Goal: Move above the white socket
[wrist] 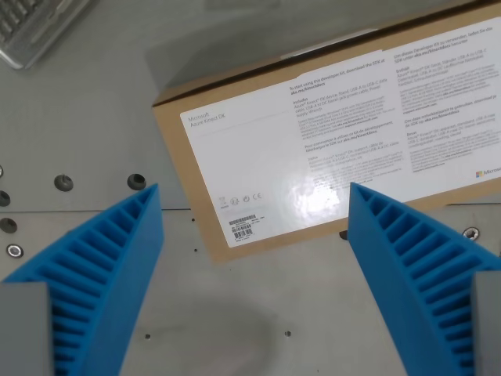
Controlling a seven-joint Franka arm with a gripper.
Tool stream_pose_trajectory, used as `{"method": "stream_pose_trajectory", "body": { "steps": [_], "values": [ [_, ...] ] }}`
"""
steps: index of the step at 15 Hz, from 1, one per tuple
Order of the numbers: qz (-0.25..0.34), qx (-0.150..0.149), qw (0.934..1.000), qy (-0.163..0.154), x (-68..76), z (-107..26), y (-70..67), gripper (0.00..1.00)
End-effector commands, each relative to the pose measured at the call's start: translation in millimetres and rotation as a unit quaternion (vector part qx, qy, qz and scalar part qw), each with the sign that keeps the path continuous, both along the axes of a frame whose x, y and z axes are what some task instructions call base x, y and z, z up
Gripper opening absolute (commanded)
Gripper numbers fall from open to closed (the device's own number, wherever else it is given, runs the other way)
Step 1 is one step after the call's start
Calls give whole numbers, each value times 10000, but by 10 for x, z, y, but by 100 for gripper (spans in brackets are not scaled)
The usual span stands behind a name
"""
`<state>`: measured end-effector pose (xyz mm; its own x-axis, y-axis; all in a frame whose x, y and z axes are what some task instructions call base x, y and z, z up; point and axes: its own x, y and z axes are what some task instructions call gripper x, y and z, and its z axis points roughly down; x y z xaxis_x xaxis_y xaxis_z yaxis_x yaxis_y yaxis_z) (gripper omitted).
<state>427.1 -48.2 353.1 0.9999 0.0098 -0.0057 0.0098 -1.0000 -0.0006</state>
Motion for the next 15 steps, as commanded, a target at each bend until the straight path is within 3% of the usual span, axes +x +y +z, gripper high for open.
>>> {"method": "stream_pose_trajectory", "body": {
  "steps": [1,15],
  "values": [
    [1,-2,10000,-31,-3,25,0,100],
    [17,-6,10000,-53,71,-75,-1,100]
  ]
}}
